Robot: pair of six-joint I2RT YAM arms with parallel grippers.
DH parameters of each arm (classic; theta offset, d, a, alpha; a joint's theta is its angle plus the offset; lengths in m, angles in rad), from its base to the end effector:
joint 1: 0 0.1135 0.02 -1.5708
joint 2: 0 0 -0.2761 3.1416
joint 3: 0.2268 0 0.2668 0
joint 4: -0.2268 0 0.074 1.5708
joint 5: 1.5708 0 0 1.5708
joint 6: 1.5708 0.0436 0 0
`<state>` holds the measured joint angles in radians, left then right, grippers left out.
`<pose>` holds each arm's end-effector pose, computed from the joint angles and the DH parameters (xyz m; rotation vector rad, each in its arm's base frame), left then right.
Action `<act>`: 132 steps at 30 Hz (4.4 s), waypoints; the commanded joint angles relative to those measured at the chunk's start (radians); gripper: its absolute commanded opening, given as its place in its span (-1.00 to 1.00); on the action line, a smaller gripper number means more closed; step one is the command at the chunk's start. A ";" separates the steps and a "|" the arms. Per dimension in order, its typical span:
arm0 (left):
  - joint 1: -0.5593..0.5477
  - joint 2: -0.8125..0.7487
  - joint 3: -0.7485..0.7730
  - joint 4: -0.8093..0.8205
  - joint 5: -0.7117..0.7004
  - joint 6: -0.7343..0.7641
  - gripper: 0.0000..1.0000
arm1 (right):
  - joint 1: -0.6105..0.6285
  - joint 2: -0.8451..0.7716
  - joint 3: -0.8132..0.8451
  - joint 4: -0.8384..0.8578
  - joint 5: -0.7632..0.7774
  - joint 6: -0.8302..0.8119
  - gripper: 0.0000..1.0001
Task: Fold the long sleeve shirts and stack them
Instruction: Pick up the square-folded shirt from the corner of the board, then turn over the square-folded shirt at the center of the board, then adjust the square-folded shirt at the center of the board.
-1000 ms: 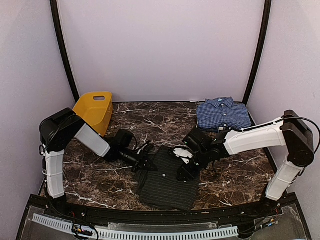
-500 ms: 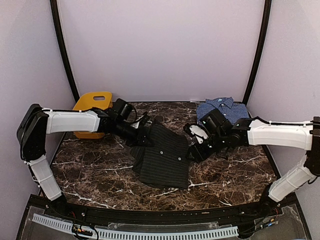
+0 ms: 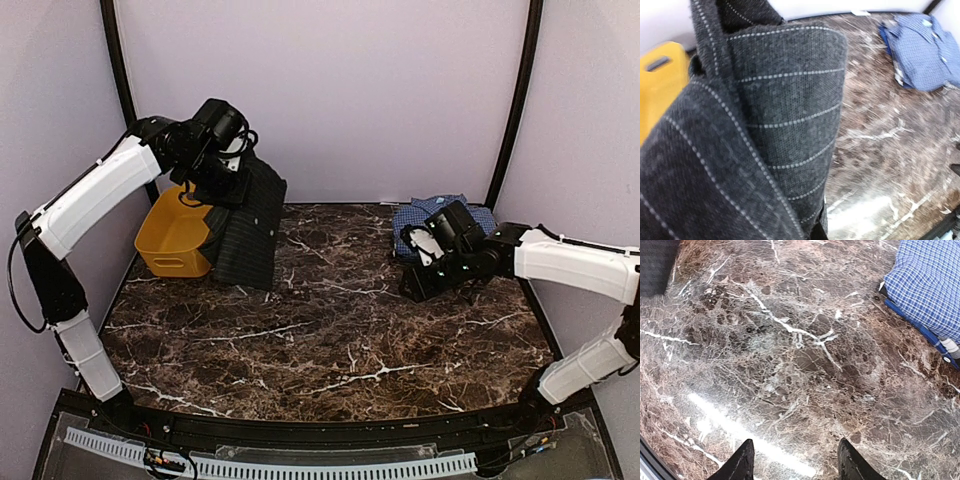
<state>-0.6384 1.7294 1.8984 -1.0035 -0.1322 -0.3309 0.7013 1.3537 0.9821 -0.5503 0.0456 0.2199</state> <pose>0.3154 -0.2269 0.4021 0.3090 2.3965 -0.2926 0.2271 0.1892 0.2510 -0.5823 2.4534 0.3254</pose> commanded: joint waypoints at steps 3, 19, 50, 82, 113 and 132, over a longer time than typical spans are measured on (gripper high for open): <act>-0.026 0.166 0.238 -0.354 -0.343 0.042 -1.00 | -0.055 -0.017 0.002 0.002 0.031 0.021 0.07; -0.230 0.571 0.398 -0.287 -0.115 -0.057 -1.00 | -0.109 -0.003 -0.060 0.032 -0.004 0.035 0.08; -0.452 0.412 0.127 0.127 0.032 -0.081 0.39 | -0.171 0.000 -0.136 0.098 -0.094 0.044 0.07; -0.137 -0.016 -0.921 0.769 0.448 -0.223 0.72 | -0.182 0.019 -0.134 0.269 -0.222 0.174 0.44; -0.321 0.032 -0.605 0.763 0.438 -0.047 0.82 | -0.076 -0.169 -0.324 0.274 -0.223 0.384 0.47; 0.013 0.196 -0.625 0.850 0.555 -0.053 0.74 | 0.111 0.009 -0.397 0.525 -0.211 0.561 0.45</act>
<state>-0.6353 1.8874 1.2564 -0.1669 0.3264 -0.3923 0.8047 1.3113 0.5346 -0.1024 -0.1692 0.7910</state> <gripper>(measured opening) 0.910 0.729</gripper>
